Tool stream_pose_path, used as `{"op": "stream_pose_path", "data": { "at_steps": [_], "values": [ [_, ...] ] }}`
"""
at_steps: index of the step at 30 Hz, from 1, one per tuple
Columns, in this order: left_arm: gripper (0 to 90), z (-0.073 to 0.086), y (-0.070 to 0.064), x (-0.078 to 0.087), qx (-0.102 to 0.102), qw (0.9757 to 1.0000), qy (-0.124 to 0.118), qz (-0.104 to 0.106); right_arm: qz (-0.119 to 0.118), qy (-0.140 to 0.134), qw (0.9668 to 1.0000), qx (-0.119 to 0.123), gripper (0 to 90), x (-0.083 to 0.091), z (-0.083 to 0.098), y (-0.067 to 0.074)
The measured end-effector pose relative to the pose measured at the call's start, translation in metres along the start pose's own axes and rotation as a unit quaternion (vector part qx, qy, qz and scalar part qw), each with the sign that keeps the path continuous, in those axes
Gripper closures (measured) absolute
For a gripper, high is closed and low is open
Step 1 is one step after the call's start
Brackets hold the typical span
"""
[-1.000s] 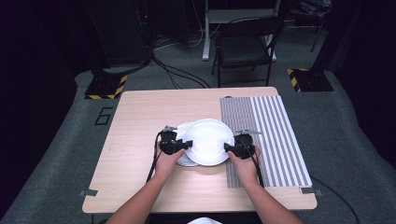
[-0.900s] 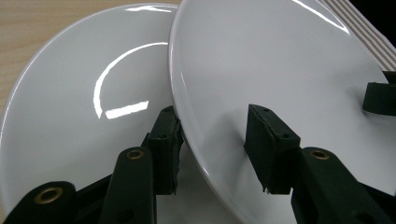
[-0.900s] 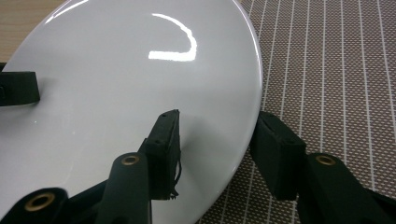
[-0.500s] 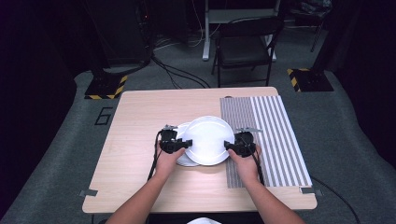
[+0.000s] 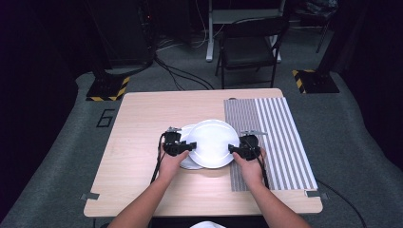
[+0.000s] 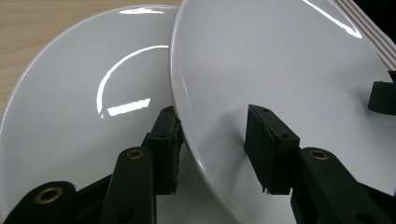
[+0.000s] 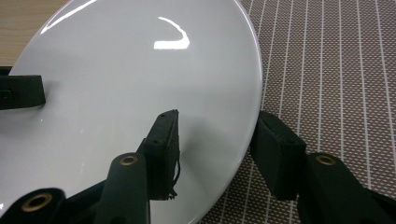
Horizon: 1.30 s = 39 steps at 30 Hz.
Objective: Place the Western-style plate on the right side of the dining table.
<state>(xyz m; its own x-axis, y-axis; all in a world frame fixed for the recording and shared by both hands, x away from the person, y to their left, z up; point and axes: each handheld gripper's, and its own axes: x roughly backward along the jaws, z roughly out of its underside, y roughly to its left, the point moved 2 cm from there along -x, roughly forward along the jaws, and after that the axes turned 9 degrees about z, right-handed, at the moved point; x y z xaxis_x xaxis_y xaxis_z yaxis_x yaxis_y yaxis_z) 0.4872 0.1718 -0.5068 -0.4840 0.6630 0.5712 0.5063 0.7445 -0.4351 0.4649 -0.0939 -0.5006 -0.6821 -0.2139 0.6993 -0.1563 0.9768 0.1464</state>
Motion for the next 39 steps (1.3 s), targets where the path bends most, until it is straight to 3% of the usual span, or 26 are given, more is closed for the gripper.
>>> {"op": "stream_pose_path", "data": {
  "at_steps": [16, 39],
  "values": [
    [56.4, -0.008, -0.009, 0.002, -0.005, 1.0000, -0.007, 0.003, -0.003, -0.014, 0.9999, -0.006, 52.2, 0.014, -0.010, -0.004],
    [56.5, -0.020, -0.026, -0.001, -0.011, 0.9997, -0.012, 0.016, -0.011, -0.027, 0.9992, -0.029, 52.0, 0.026, -0.015, -0.020]
  ]
}}
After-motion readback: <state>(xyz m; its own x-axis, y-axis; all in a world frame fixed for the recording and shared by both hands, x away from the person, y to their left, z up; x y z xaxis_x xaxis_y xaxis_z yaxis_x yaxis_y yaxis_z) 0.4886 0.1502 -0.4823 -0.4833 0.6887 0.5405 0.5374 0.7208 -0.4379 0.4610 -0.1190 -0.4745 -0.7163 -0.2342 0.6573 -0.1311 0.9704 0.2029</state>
